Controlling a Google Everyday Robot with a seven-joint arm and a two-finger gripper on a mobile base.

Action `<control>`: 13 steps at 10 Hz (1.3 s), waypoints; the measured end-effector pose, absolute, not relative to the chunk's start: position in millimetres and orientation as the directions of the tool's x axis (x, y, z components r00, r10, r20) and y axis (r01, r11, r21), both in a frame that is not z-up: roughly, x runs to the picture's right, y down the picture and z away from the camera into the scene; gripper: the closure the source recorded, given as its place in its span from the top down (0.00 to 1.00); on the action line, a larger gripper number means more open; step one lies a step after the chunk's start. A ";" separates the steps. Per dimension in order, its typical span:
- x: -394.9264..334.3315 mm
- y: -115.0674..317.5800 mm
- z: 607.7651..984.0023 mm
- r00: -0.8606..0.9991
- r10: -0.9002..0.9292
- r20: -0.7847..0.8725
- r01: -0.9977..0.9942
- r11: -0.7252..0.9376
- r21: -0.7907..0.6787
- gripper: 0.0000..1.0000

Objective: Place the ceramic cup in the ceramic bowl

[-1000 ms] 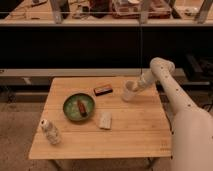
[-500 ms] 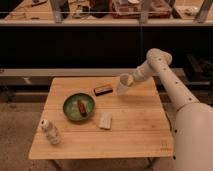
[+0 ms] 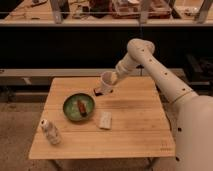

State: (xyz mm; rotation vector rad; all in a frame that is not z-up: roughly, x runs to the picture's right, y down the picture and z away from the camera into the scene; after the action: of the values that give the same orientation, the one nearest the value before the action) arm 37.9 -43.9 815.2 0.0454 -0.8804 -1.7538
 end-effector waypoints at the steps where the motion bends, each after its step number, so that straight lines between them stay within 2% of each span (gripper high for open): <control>1: 14.5 -39.0 812.5 -0.415 -0.823 0.388 0.787 -0.110 0.607 0.00; 6: -45.7 4.3 803.5 -0.571 -0.723 0.388 0.692 -0.170 0.702 0.00; 10: -67.4 24.2 823.8 -0.618 -0.684 0.388 0.682 -0.221 0.697 0.02; 13: -79.0 19.3 850.1 -0.584 -0.700 0.411 0.719 -0.209 0.663 0.32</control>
State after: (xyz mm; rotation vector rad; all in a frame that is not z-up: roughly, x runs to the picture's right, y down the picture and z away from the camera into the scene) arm -79.0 19.3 850.1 -0.0261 -1.0672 -1.9169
